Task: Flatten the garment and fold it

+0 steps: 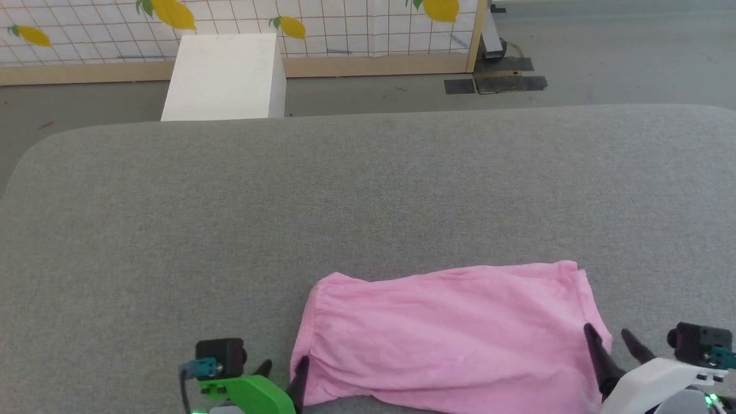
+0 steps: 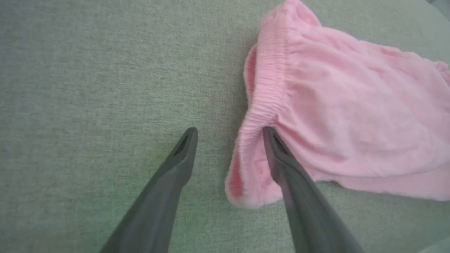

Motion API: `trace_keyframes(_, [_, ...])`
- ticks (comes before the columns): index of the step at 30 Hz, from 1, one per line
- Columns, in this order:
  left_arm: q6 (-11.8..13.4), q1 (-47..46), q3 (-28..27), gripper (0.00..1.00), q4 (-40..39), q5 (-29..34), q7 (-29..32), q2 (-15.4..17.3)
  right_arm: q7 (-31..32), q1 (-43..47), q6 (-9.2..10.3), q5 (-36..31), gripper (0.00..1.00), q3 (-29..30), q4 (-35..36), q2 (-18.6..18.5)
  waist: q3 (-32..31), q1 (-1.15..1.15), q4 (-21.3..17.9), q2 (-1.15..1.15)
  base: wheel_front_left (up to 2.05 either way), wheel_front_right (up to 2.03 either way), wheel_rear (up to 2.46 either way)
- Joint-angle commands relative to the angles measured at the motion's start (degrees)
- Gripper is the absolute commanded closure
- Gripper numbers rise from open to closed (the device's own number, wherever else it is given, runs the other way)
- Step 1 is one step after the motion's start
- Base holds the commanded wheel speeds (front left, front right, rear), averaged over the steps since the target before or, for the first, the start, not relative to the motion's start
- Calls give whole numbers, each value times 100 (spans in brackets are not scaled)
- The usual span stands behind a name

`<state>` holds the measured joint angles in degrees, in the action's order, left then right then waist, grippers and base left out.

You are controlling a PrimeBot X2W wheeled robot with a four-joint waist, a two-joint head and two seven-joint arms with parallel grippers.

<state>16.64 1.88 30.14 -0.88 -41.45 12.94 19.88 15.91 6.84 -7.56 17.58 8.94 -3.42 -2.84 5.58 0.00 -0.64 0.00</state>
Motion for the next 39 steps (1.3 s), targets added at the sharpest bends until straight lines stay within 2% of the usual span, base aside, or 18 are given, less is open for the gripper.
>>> trace_keyframes(1, [-48, 92, -89, 0, -34, 8, -219, 7, -181, -147, 8, -46, 0, 53, -41, -4, -30, 0, 29, 0, 0, 0, 0])
trace_keyframes(8, [-302, -184, -273, 0, 132, 649, -1630, 142, -407, -474, 8, -143, 0, 137, -452, -4, -91, 0, 117, 0, 0, 0, 0])
trace_keyframes(13, [-394, -704, -505, 0, 564, 1035, -2649, -65, -357, -835, 8, -74, 0, 228, -999, -4, -98, 0, 227, 0, 0, 0, 0])
trace_keyframes(16, [-472, -989, -601, 0, 764, 1347, -2773, -188, -226, -1033, 8, -60, 0, 261, -1361, -4, -110, 0, 267, 0, 0, 0, 0])
trace_keyframes(23, [-877, -1302, -1209, 0, 834, 1912, -2791, -681, 291, -1383, 8, -109, 0, 189, -2167, -4, -162, 0, 293, 0, 0, 0, 0])
trace_keyframes(29, [-1168, -1329, -1637, 0, 1057, 2227, -2792, -980, 661, -1547, 8, 89, 0, -148, -2683, -4, -201, 0, 290, 0, 0, 0, 0])
trace_keyframes(30, [-1208, -1330, -1707, 0, 1094, 2272, -2792, -1028, 754, -1553, 8, 160, 12, -235, -2745, -4, -206, 0, 291, 0, 0, 0, 0])
trace_keyframes(31, [-1239, -1329, -1760, 0, 1127, 2304, -2793, -1064, 820, -1554, 8, 215, 54, -318, -2772, -4, -210, 0, 293, 0, 0, 0, 0])
trace_keyframes(32, [-1268, -1328, -1824, 0, 1164, 2350, -2793, -1102, 850, -1552, 8, 249, 73, -366, -2778, -4, -212, 0, 293, 0, 0, 0, 0])
trace_keyframes(33, [-1299, -1325, -1883, 0, 1196, 2388, -2793, -1139, 845, -1550, 8, 248, 100, -400, -2758, -4, -212, 0, 295, 0, 0, 0, 0])
trace_keyframes(39, [-1454, -1264, -2137, 0, 1306, 2549, -2793, -1273, 569, -1474, 8, 71, 100, -158, -2371, -4, -227, 0, 285, 0, 0, 0, 0])
